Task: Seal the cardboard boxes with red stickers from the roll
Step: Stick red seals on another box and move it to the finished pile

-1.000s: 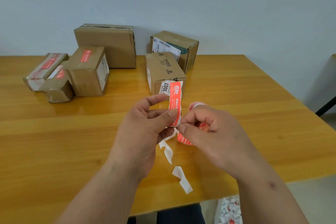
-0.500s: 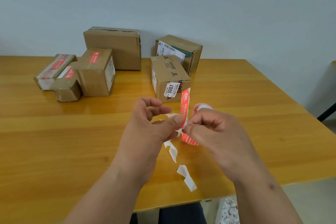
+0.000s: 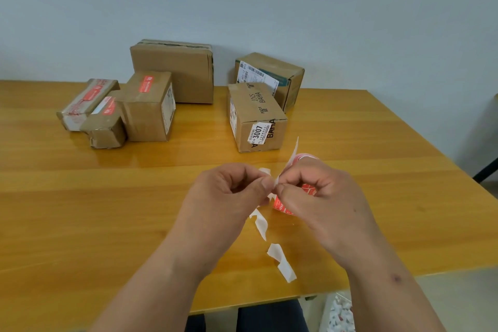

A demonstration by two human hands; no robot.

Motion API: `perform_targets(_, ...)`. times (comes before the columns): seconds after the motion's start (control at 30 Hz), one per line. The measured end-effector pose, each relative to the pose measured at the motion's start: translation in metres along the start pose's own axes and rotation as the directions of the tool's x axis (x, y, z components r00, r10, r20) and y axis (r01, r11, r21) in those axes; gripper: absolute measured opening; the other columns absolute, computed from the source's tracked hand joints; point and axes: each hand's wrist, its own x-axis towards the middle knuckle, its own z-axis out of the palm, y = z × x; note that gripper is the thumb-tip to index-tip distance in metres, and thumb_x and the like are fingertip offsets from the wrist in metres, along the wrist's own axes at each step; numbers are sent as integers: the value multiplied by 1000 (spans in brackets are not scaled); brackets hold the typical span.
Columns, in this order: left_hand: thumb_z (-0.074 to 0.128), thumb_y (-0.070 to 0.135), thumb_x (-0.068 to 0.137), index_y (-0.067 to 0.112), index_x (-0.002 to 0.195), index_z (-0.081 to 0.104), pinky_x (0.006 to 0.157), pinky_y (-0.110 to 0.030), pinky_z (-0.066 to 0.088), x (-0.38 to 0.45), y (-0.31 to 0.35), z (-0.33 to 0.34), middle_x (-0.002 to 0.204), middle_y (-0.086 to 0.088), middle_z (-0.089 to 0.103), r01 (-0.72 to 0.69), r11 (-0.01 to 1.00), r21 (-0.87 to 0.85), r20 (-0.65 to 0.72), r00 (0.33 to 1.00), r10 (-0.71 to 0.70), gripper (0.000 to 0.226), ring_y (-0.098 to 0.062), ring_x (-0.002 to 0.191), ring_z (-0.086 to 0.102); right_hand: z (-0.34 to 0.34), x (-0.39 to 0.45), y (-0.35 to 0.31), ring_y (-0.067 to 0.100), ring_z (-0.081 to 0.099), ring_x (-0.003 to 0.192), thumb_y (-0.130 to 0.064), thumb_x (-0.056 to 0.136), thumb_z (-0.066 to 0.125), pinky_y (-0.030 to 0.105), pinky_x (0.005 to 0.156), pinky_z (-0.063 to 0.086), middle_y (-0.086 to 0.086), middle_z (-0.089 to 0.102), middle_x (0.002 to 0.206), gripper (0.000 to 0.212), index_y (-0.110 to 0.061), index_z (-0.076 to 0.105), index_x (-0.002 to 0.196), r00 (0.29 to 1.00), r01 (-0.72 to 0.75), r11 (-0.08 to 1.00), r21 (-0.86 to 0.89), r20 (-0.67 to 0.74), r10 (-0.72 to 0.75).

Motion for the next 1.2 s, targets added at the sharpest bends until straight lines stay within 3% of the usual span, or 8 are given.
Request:
perform_targets(0.33, 62, 23, 92, 23, 75, 68, 78, -43, 56, 18, -11, -28, 60, 8, 62, 70, 997, 9, -336, 940, -63, 18, -16, 69, 60, -9, 1, 9, 1, 51, 74, -35, 62, 53, 43, 85, 41, -23, 59, 80, 13, -32, 61, 71, 989, -148, 937, -316, -55, 138)
perform_targets(0.47, 60, 28, 93, 26, 79, 67, 62, -30, 49, 22, -13, -42, 69, 3, 55, 35, 998, 45, -470, 882, -10, 16, -11, 63, 49, -18, 5, 6, 2, 49, 74, -38, 67, 51, 35, 90, 28, -11, 56, 69, 21, -22, 57, 56, 976, -215, 840, -498, -130, 172)
perform_targets(0.7, 61, 22, 93, 23, 82, 69, 53, -13, 46, 20, -11, -41, 58, 1, 61, -128, 988, 83, -476, 866, 152, 14, -6, 52, 56, -7, 6, 8, 7, 56, 71, -32, 82, 56, 28, 87, 27, -5, 63, 64, 24, -21, 59, 62, 991, -80, 739, -669, 24, 130)
perform_targets(0.87, 64, 16, 91, 27, 81, 70, 62, -7, 46, 15, -10, -28, 72, 6, 71, -229, 964, 133, -405, 875, 264, 17, -5, 69, 65, 3, 12, 11, 5, 55, 56, -34, 85, 65, 19, 53, 41, -10, 60, 63, 6, -33, 62, 80, 979, -195, 893, -406, -23, 203)
perform_targets(0.97, 66, 22, 86, 33, 82, 70, 68, -9, 47, 13, -12, -24, 78, 10, 73, -291, 947, 134, -380, 868, 320, 13, -4, 77, 68, 3, 16, 8, 7, 60, 55, -30, 94, 54, 18, 54, 44, -4, 70, 69, 7, -32, 60, 95, 955, -287, 958, 2, -79, 286)
perform_targets(1.07, 65, 29, 83, 32, 90, 72, 72, -9, 48, 10, -13, -21, 82, 17, 73, -337, 917, 214, -337, 856, 393, 10, -4, 86, 68, 2, 20, -1, 19, 64, 63, -48, 94, 46, 33, 62, 47, 10, 73, 77, 35, -19, 63, 102, 907, -393, 818, 420, 29, 421)
perform_targets(1.13, 66, 25, 84, 29, 94, 72, 72, -6, 47, 8, -14, -20, 83, 20, 72, -382, 866, 323, -290, 831, 475, 13, 1, 88, 67, 1, 25, -1, 21, 64, 65, -62, 79, 49, 35, 63, 47, 13, 73, 79, 55, -14, 64, 100, 901, -401, 783, 477, 52, 430)
perform_targets(1.2, 68, 20, 85, 25, 98, 73, 71, -4, 46, 7, -16, -20, 89, 22, 70, -422, 803, 420, -239, 803, 547, 14, 5, 88, 65, 3, 26, 2, 18, 63, 64, -52, 77, 63, 34, 63, 48, 10, 73, 77, 44, -12, 68, 94, 916, -355, 812, 464, -2, 402)
